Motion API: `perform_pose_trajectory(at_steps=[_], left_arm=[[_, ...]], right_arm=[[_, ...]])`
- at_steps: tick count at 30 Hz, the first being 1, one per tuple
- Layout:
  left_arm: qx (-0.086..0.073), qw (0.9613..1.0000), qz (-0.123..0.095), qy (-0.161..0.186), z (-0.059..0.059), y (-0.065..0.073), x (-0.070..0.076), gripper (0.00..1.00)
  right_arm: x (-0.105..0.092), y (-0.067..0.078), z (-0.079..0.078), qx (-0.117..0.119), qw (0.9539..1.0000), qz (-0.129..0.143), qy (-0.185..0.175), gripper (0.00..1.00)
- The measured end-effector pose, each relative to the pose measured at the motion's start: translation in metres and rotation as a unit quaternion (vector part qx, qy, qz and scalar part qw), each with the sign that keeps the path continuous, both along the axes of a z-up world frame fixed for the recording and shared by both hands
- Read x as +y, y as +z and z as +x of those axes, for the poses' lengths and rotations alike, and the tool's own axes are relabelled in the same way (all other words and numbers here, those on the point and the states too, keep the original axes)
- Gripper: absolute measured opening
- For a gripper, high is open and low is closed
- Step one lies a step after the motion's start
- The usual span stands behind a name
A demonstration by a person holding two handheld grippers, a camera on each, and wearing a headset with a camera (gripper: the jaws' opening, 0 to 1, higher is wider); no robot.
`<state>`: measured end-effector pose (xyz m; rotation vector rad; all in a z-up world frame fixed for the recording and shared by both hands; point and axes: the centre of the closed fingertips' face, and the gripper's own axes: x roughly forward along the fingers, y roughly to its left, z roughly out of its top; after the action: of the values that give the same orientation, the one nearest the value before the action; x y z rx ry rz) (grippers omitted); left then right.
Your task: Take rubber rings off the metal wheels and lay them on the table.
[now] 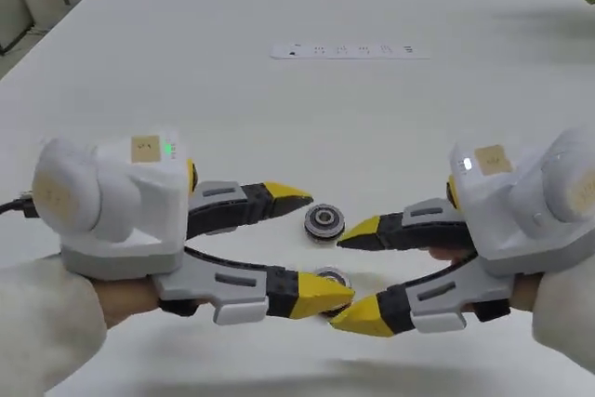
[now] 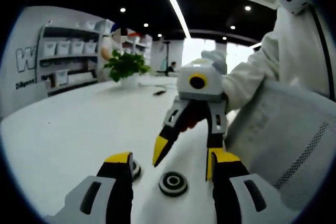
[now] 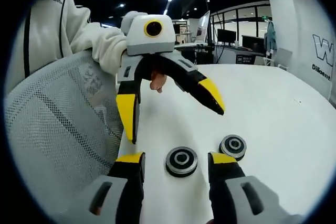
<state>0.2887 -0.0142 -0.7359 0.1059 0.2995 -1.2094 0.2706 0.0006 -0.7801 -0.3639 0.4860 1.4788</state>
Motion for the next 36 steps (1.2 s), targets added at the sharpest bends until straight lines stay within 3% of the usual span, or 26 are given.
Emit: perform_pose_trajectory(at_steps=[6, 10, 16, 20, 36], left_arm=[[0.001, 1.0000, 0.005, 0.002, 0.000, -0.008, 0.001, 0.53], [-0.001, 0.9997, 0.021, -0.009, -0.005, -0.018, -0.001, 0.45], [0.014, 0.9992, 0.035, -0.015, -0.008, -0.034, -0.005, 0.37], [0.015, 0.9989, 0.042, -0.016, -0.008, -0.040, -0.004, 0.32], [0.013, 0.9977, 0.065, -0.013, -0.006, -0.053, 0.000, 0.19]], right_arm=[[-0.004, -0.007, 0.005, 0.005, 0.9999, -0.004, -0.014, 0.42], [-0.008, -0.013, 0.004, 0.008, 0.9998, -0.013, -0.015, 0.40], [-0.009, -0.017, 0.006, 0.015, 0.9995, -0.016, -0.021, 0.36], [-0.011, -0.021, 0.006, 0.019, 0.9993, -0.023, -0.022, 0.34], [-0.012, -0.026, 0.004, 0.024, 0.9992, -0.027, -0.019, 0.27]])
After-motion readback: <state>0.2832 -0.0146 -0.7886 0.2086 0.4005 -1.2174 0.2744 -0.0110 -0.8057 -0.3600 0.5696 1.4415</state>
